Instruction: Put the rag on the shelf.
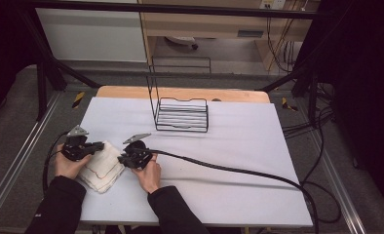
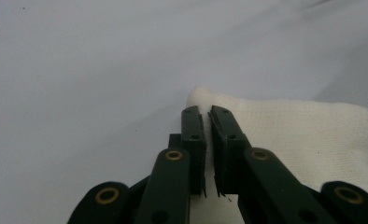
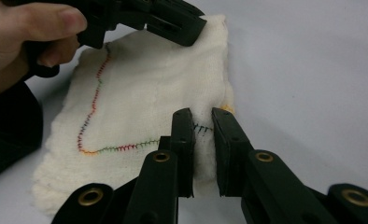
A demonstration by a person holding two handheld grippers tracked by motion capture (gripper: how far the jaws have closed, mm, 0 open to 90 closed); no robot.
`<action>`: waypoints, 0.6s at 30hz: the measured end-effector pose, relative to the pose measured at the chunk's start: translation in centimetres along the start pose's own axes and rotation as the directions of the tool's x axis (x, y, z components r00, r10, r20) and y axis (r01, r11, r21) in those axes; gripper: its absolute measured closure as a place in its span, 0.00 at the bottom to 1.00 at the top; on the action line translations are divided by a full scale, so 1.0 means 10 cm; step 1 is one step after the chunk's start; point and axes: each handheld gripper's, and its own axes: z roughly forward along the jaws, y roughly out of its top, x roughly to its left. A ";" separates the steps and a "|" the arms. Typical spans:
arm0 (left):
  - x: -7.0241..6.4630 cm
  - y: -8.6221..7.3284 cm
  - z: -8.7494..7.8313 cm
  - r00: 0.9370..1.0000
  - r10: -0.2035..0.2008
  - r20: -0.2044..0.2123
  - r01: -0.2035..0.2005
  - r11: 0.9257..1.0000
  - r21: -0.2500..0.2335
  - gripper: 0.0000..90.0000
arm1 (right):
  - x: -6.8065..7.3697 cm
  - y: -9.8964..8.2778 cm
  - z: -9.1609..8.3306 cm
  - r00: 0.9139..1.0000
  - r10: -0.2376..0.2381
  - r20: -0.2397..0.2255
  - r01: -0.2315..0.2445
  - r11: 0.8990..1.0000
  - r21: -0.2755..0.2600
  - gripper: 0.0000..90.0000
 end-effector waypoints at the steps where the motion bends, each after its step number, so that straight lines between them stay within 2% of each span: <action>1: -0.01 0.01 -0.02 1.000 -0.004 0.007 0.004 1.000 -0.014 0.94 | 0.01 0.04 -0.06 1.000 -0.002 -0.012 0.002 1.000 -0.008 0.89; 2: -0.02 0.02 -0.03 1.000 -0.012 0.016 0.012 1.000 -0.028 0.94 | 0.01 0.04 -0.06 1.000 -0.002 -0.012 0.002 1.000 -0.008 0.89; 4: -0.06 0.05 -0.08 0.999 -0.026 0.044 0.029 0.997 -0.071 0.94 | 0.02 0.09 -0.19 1.000 -0.002 -0.016 0.002 1.000 -0.010 0.89; 5: -0.06 0.05 -0.08 0.999 -0.026 0.044 0.029 0.997 -0.071 0.94 | 0.02 0.09 -0.19 1.000 -0.002 -0.016 0.002 1.000 -0.010 0.89; 8: -0.14 0.10 -0.10 0.998 -0.024 0.059 0.030 0.994 -0.103 0.94 | 0.00 0.12 -0.37 1.000 0.007 0.002 -0.007 1.000 0.002 0.89; 11: -0.25 0.15 -0.07 0.998 -0.024 0.066 0.030 0.994 -0.102 0.94 | -0.05 0.11 -0.45 1.000 0.013 0.015 -0.013 1.000 0.008 0.89; 13: -0.31 0.17 -0.02 0.998 -0.017 0.067 0.024 0.995 -0.098 0.94 | -0.17 0.07 -0.53 0.999 0.027 0.042 -0.028 0.999 0.016 0.88; 14: -0.34 0.18 0.01 0.998 -0.016 0.061 0.022 0.995 -0.097 0.94 | -0.17 0.07 -0.53 0.999 0.027 0.042 -0.028 0.999 0.016 0.88; 15: -0.38 0.19 0.09 0.999 -0.011 0.047 0.016 0.996 -0.090 0.94 | -0.28 0.02 -0.53 0.997 0.044 0.070 -0.045 0.999 0.019 0.88; 18: -0.39 0.19 0.15 1.000 -0.004 0.020 0.006 0.997 -0.074 0.94 | -0.36 -0.03 -0.47 0.994 0.057 0.096 -0.060 0.998 0.024 0.88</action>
